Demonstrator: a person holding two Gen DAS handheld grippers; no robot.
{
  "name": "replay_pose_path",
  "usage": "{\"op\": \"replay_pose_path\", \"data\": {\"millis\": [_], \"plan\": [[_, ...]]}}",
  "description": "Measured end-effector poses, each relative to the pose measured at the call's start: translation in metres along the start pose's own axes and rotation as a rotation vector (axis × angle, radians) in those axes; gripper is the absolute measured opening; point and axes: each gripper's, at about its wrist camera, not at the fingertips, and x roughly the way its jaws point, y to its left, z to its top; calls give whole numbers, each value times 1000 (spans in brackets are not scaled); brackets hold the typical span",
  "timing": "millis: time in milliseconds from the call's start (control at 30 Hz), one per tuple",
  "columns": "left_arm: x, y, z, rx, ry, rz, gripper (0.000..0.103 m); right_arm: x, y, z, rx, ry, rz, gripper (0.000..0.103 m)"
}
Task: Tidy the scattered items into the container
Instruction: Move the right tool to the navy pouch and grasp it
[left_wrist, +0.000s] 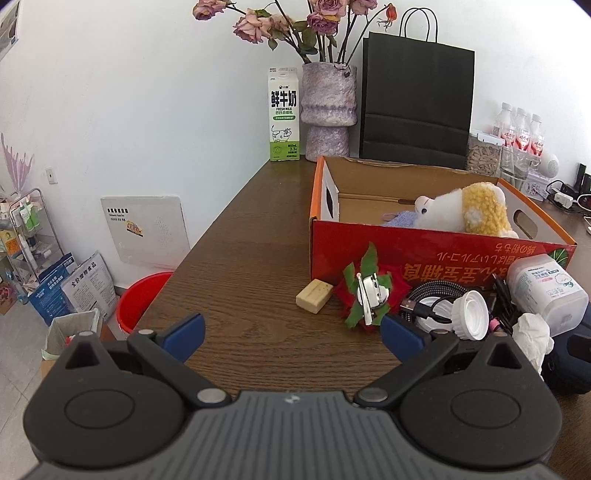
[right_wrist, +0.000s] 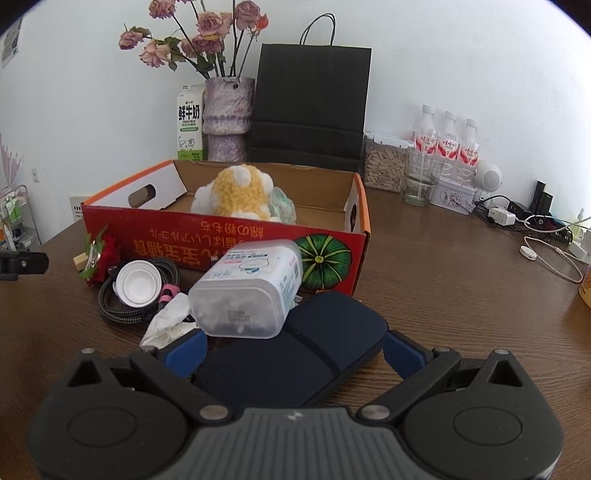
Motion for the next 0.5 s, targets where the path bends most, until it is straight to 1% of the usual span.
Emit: {"op": "replay_pose_path", "data": {"millis": [133, 333, 367, 400, 500], "plan": [[1, 4, -3, -6, 7, 3, 103, 14, 4, 2, -7, 34, -24, 102], [2, 11, -6, -26, 17, 6, 103, 24, 2, 6, 9, 63, -24, 101], [3, 11, -6, -28, 19, 5, 103, 24, 1, 6, 9, 67, -20, 100], [3, 12, -6, -29, 20, 5, 103, 25, -1, 6, 11, 73, -13, 95], [4, 11, -8, -27, 26, 3, 103, 24, -5, 3, -3, 92, 3, 90]]}}
